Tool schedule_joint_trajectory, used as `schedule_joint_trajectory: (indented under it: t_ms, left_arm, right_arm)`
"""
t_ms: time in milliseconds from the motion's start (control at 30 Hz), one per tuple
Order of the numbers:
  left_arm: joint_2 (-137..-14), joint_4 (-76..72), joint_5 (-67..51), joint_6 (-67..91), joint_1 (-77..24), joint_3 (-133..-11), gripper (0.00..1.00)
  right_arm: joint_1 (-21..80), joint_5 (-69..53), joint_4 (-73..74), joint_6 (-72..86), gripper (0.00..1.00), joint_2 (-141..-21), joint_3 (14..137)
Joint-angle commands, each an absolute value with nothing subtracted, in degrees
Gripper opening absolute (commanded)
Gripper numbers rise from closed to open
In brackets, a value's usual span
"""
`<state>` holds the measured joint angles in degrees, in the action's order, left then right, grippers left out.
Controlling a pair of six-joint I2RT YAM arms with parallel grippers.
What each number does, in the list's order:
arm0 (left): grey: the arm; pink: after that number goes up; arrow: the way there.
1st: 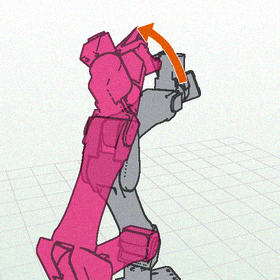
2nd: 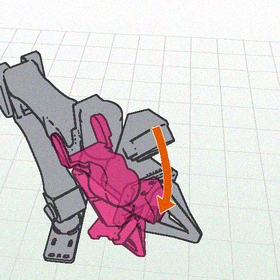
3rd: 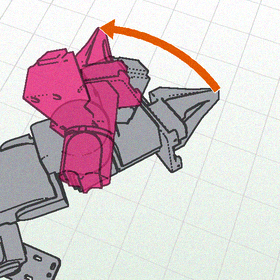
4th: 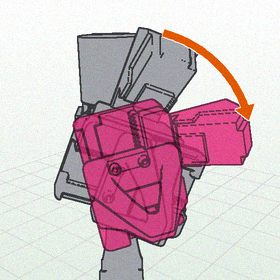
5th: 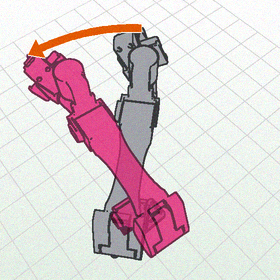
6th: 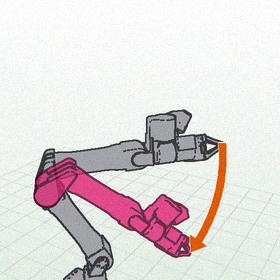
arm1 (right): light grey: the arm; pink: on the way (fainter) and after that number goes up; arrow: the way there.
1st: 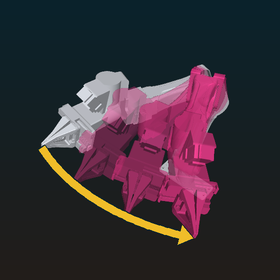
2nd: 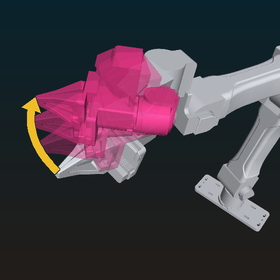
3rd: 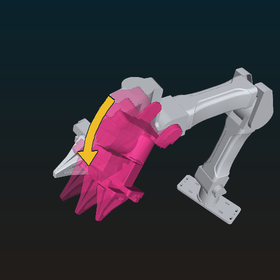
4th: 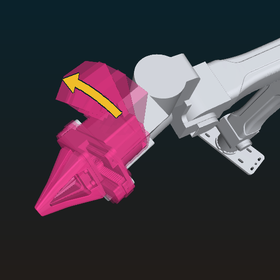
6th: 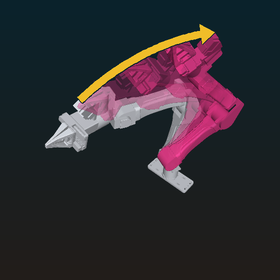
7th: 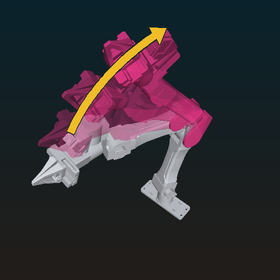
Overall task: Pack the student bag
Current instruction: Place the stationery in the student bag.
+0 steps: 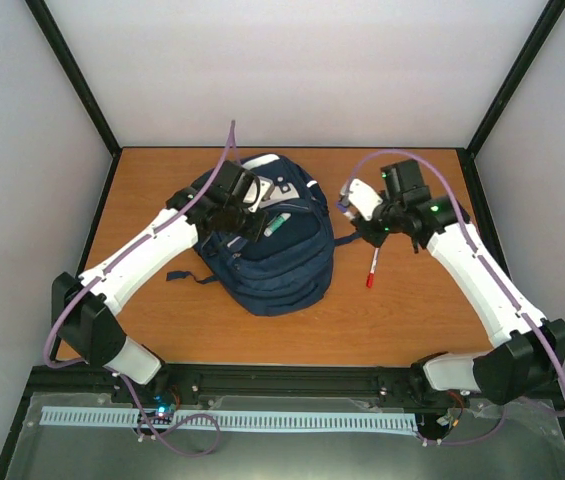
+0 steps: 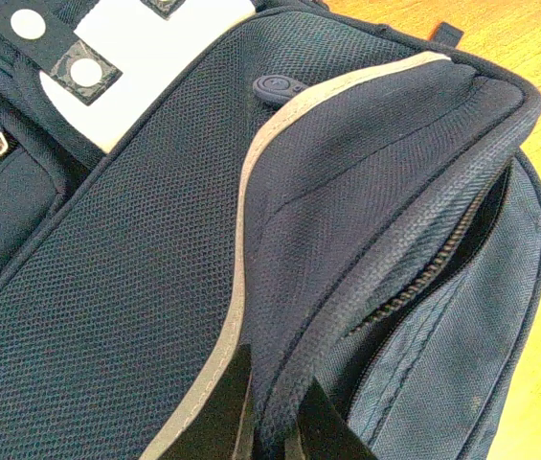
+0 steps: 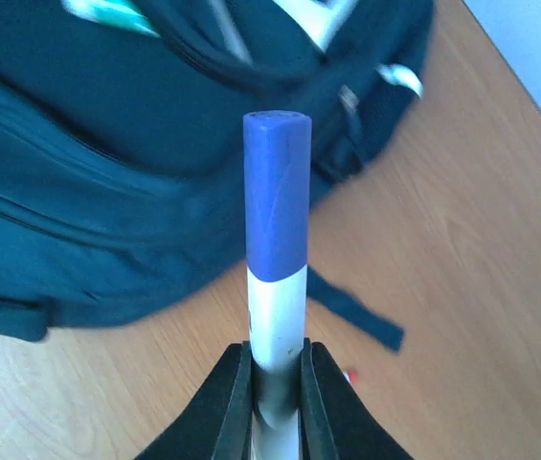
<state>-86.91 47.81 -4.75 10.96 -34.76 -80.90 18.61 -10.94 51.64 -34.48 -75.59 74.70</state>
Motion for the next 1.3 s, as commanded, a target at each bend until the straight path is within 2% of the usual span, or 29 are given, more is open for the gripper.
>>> schedule_joint_trajectory:
  t_ms: [0, 133, 233, 367, 700, 1133, 1167, 1267]
  left_arm:
    - [-85.2, 48.9, -6.6, 12.6, -34.6, -84.9, 0.01]
    - [-83.4, 49.1, -7.5, 13.6, -34.6, -84.9, 0.01]
    - [-82.1, 49.2, -10.2, 13.4, -34.6, -85.6, 0.01]
    - [-81.9, 52.8, -9.2, 11.8, -34.5, -89.1, 0.01]
    - [-79.9, 56.7, -6.6, 9.0, -34.5, -92.0, 0.01]
    - [-78.2, 56.5, -6.5, 8.7, -34.5, -90.1, 0.01]
    - [-78.0, 56.5, -6.3, 8.7, -34.5, -89.9, 0.01]
    - [-77.2, 56.4, -5.7, 8.8, -34.5, -88.8, 0.01]
  right_arm:
    - [26.7, -13.2, 49.8, -38.2, 0.03, -75.1, 77.0]
    - [37.6, -8.0, 49.6, -42.2, 0.03, -76.1, 79.6]
    - [49.4, 2.5, 49.9, -47.5, 0.03, -78.2, 81.6]
    - [57.4, 14.9, 44.8, -57.0, 0.03, -80.3, 80.1]
    - [59.3, 21.7, 31.8, -68.8, 0.03, -84.7, 76.6]
    - [59.2, 21.4, 29.2, -67.2, 0.03, -90.8, 74.8]
    - [59.3, 21.6, 29.0, -66.8, 0.04, -90.9, 74.6]
    - [59.3, 21.7, 28.5, -65.0, 0.2, -90.9, 74.2]
